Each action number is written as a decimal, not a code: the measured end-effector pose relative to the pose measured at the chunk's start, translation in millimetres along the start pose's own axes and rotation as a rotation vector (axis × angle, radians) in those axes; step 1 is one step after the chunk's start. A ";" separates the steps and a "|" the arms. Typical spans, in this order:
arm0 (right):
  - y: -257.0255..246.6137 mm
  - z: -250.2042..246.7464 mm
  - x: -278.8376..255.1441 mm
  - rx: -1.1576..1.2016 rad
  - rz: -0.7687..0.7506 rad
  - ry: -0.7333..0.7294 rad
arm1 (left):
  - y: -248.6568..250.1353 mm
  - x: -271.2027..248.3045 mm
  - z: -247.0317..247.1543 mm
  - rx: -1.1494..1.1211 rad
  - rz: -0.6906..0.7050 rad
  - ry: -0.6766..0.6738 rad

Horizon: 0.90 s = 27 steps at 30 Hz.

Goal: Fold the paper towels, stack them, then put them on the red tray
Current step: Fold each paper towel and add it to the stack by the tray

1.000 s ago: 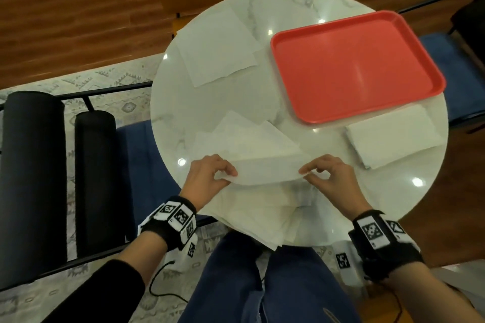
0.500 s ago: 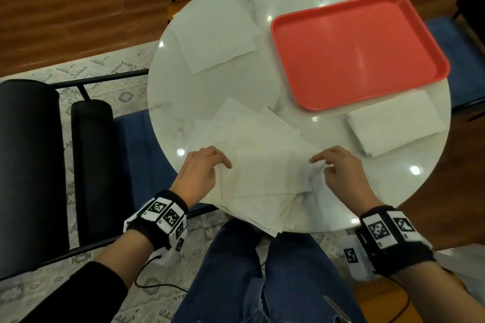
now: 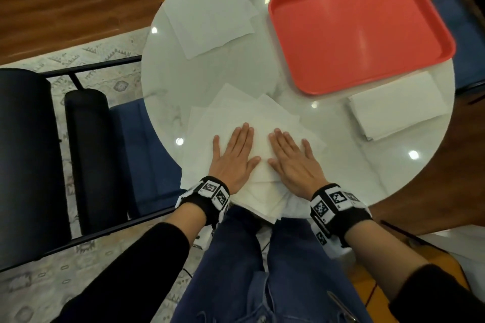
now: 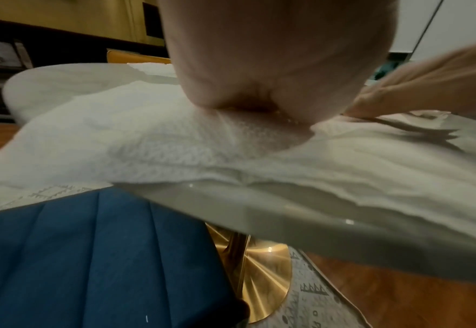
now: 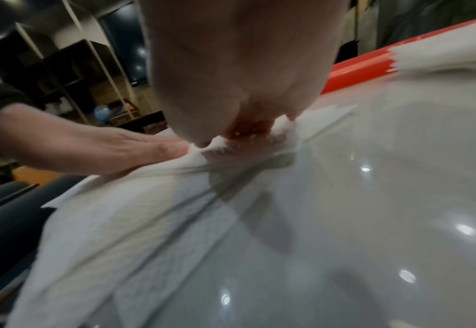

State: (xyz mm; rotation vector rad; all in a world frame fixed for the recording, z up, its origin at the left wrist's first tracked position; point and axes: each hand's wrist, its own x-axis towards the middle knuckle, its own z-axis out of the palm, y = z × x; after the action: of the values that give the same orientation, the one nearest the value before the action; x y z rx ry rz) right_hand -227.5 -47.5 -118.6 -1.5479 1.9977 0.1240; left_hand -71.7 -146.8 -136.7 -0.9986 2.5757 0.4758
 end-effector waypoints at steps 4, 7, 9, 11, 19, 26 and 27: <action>33.3 -3.4 -11.2 0.033 0.175 0.018 | -1.1 0.7 -2.5 -0.007 0.004 -0.015; 44.4 -3.8 -17.9 0.031 0.205 0.015 | 1.5 -1.1 -4.6 0.004 -0.005 -0.005; 44.3 -4.1 -18.2 0.036 0.201 0.018 | 4.2 -2.8 -8.3 -0.001 -0.020 0.080; 41.4 -5.0 -17.9 0.053 0.200 0.025 | 6.5 -3.9 -13.9 -0.030 -0.021 0.219; 37.8 -35.5 -16.9 0.001 0.170 0.024 | 16.5 1.1 -57.9 -0.173 -0.112 0.184; 73.1 -95.8 -28.6 0.528 0.010 0.089 | 58.6 -1.8 -122.2 -0.717 0.117 0.119; 83.5 -102.5 -34.1 0.616 0.003 0.115 | 64.2 -0.9 -130.3 -0.774 0.115 0.136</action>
State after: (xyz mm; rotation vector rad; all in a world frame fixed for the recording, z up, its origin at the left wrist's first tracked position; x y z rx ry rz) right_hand -339.3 -35.4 -41.2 -1.1659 1.8754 -0.5426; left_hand -139.9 -156.4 -8.8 -1.1255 2.6001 1.5601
